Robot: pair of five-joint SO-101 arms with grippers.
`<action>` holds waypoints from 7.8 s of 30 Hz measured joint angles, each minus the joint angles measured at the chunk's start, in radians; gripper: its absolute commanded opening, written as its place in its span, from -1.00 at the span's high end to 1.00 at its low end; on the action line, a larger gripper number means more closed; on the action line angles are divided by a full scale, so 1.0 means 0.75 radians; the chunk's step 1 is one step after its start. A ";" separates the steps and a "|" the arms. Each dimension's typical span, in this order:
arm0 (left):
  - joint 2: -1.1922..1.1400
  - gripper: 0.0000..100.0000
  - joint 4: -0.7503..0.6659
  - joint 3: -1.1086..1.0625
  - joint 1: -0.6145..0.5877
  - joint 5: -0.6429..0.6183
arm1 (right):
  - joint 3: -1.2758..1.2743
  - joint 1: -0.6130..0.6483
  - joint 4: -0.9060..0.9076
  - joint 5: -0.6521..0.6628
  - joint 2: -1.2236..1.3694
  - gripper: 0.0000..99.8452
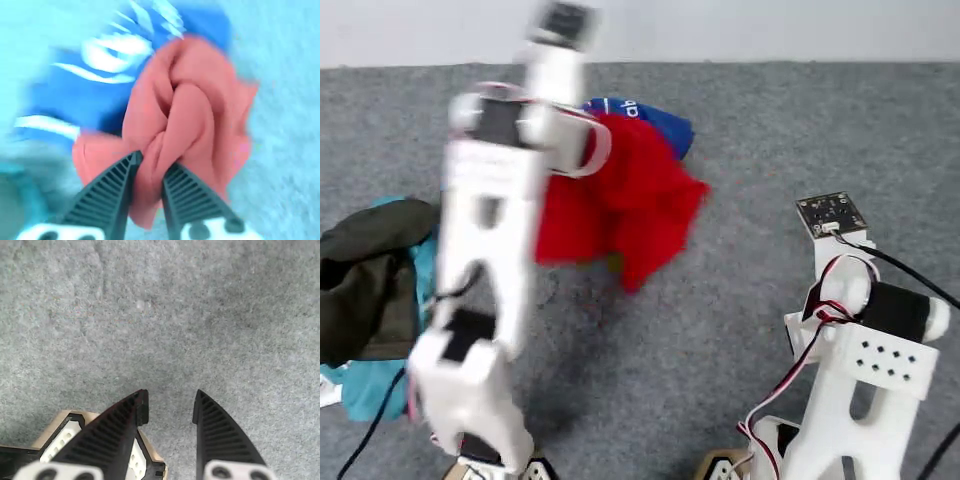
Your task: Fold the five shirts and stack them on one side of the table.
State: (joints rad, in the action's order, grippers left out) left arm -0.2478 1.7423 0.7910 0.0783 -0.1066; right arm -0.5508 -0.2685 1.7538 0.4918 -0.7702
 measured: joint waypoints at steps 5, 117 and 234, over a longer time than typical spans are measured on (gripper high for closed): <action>0.440 0.97 0.002 -0.055 -0.395 0.035 | 0.000 0.000 0.000 0.000 0.000 0.68; 0.211 0.97 -0.020 0.894 0.258 -0.325 | -0.190 0.000 0.002 0.014 0.000 0.68; 0.270 0.70 -0.475 -0.890 -0.119 -0.268 | 0.957 0.552 0.000 -0.027 0.315 0.98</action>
State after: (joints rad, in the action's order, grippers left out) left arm -0.0453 1.3863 0.1235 -0.0107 -0.3076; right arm 0.1672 0.1458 1.7538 0.4718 -0.5340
